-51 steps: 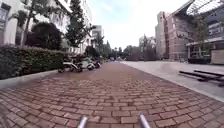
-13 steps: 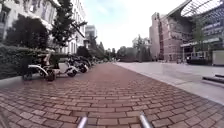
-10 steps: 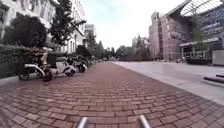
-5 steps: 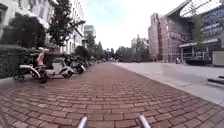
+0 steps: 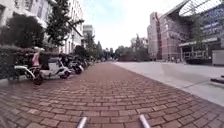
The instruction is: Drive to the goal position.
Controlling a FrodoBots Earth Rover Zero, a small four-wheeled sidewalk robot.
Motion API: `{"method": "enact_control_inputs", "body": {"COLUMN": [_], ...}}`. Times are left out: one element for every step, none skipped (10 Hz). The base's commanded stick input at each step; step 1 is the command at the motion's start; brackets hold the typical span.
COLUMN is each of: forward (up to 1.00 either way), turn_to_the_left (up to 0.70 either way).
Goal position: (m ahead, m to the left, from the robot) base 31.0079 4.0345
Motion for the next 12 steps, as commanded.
{"method": "enact_control_inputs", "body": {"forward": [0.45,0.45,0.70,0.70,0.70,0.70,0.70,0.70,0.70,0.70,0.70,0.70], "turn_to_the_left": [0.00,0.00,0.00,0.00,0.00,0.00,0.04,0.13,0.14,0.14,0.14,0.14]}}
